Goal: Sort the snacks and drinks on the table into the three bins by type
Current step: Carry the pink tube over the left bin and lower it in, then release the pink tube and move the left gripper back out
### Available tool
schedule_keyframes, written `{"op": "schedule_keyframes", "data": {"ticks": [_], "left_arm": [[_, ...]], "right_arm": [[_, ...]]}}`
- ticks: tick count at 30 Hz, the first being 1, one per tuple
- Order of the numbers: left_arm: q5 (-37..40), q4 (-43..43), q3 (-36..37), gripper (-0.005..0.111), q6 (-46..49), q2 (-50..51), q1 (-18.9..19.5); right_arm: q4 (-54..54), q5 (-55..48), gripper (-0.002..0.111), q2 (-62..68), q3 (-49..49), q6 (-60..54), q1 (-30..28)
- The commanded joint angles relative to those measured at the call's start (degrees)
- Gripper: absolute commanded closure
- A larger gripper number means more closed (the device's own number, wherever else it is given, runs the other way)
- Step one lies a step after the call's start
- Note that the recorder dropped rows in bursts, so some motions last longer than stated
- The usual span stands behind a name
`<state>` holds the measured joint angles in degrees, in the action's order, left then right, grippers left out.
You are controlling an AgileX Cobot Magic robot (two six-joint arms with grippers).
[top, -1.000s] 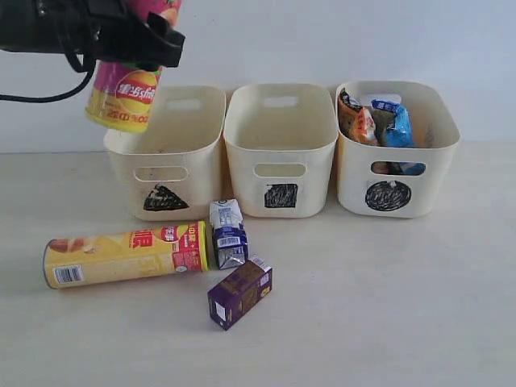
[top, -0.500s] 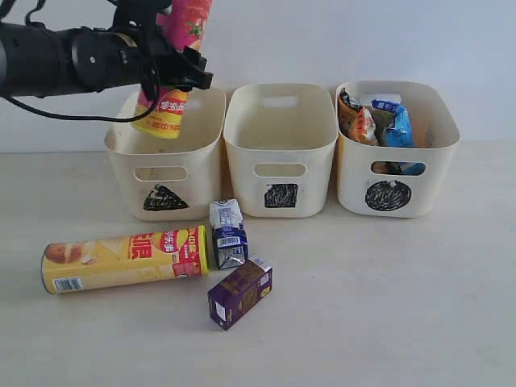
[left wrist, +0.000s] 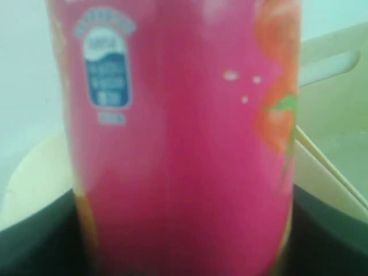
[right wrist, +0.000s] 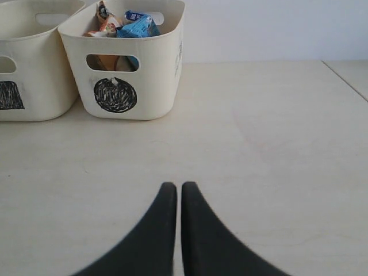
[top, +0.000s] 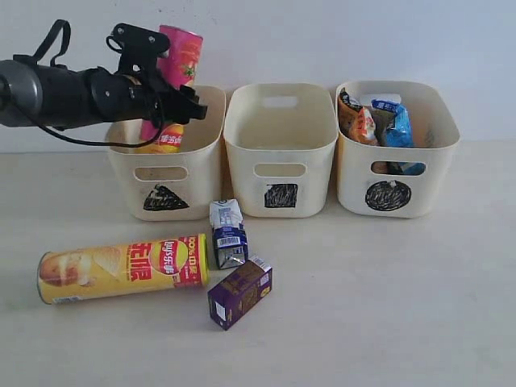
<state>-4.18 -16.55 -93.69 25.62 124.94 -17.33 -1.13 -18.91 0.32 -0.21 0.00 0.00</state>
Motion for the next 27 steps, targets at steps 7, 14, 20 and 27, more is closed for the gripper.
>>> {"op": "schedule_keyframes", "data": {"ticks": [7,14,20,27], "left_arm": [[5.0,-0.8,-0.3,0.015,-0.5,0.2,0.1],[12.2,-0.6,-0.3,0.015,-0.3,-4.1,0.1],[31.8,6.5,-0.2,0.015,1.9,-11.5,0.1],[56.8,15.7,0.6,0.025,-2.5,-17.3,1.3]], "right_arm": [[0.0,0.2,0.108,-0.3,0.2,0.0,-0.1],[0.0,0.2,0.108,-0.3,0.2,0.0,-0.1],[0.2,0.5,0.108,-0.3,0.2,0.0,-0.1],[0.2,0.5,0.108,-0.3,0.2,0.0,-0.1]]}}
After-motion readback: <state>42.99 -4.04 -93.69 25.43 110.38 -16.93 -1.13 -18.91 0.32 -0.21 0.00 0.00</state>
